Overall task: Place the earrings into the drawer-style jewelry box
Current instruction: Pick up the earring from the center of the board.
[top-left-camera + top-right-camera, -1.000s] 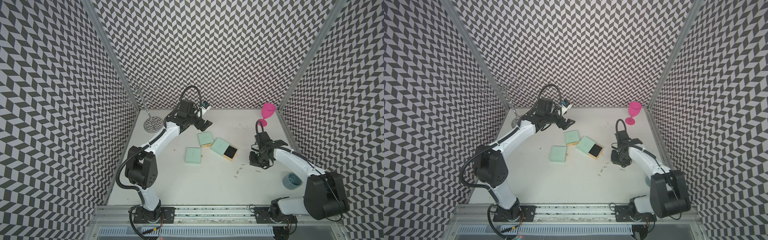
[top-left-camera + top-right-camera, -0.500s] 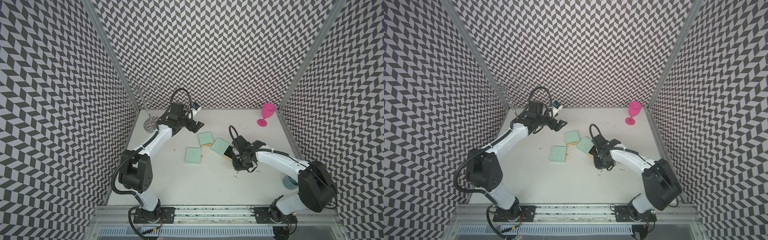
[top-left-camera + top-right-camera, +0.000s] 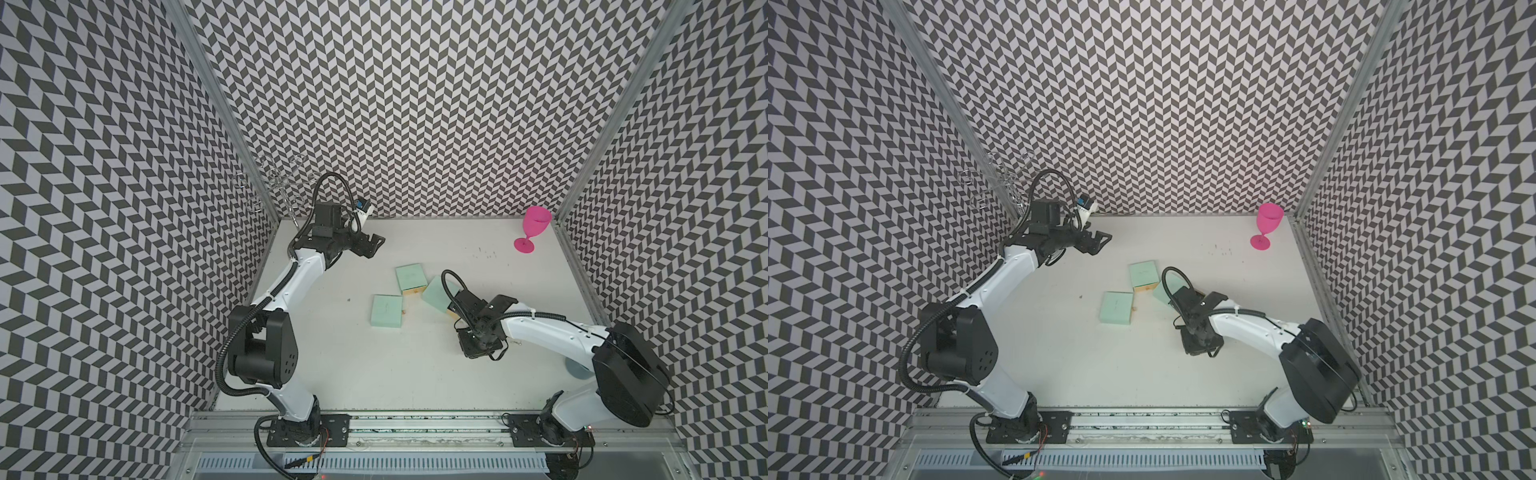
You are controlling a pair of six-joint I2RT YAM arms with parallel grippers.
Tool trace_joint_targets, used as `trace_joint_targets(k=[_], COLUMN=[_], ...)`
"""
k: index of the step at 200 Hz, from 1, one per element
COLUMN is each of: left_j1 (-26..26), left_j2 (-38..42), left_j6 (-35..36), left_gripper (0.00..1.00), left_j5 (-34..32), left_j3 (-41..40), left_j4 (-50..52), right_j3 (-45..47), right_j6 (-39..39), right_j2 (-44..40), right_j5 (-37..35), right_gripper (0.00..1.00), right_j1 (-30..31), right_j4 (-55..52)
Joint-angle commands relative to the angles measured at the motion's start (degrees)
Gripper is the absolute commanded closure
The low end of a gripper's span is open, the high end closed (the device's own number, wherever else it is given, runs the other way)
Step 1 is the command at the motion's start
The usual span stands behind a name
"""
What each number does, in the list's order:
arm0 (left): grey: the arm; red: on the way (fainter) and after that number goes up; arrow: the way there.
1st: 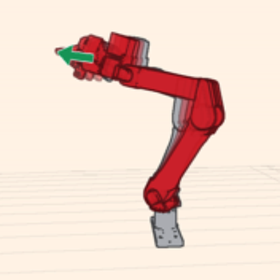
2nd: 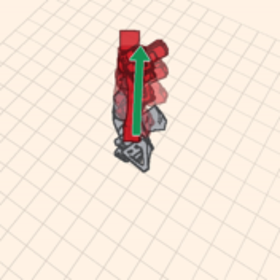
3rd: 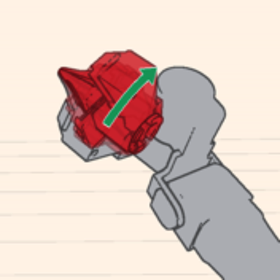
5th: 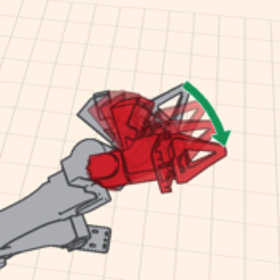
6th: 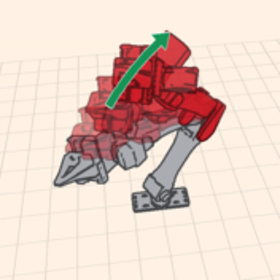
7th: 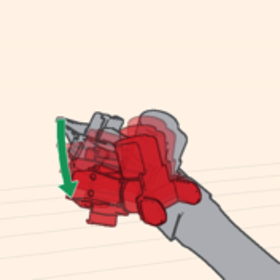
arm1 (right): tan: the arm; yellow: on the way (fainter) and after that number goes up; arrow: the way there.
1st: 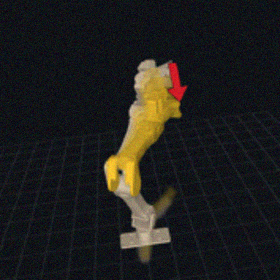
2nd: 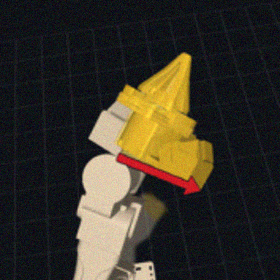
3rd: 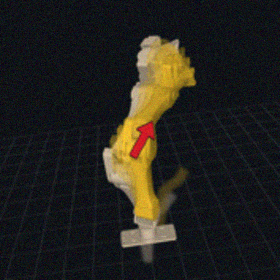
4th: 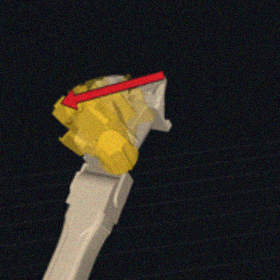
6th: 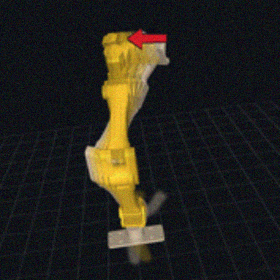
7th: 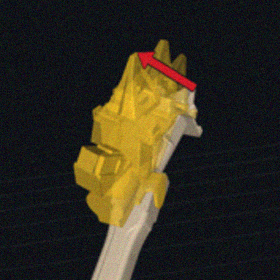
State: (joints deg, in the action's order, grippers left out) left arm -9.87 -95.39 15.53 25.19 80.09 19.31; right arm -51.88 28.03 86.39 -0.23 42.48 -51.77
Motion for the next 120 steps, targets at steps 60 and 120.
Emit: trace_joint_targets(k=[60,120], left_j1=[-0.2,-0.2], left_j2=[4.5,5.7], left_j6=[-0.9,-1.2], left_gripper=[0.07,0.07], left_j5=[1.0,0.9], left_j3=[-3.6,-5.5], left_j4=[-1.3,-2.5], right_j3=[2.5,1.2], right_j6=[2.4,1.0], right_j2=[2.9,5.5], right_j5=[-2.7,-3.1], right_gripper=[0.76,0.76], right_j1=[1.3,1.7], right_j4=[2.7,3.3])
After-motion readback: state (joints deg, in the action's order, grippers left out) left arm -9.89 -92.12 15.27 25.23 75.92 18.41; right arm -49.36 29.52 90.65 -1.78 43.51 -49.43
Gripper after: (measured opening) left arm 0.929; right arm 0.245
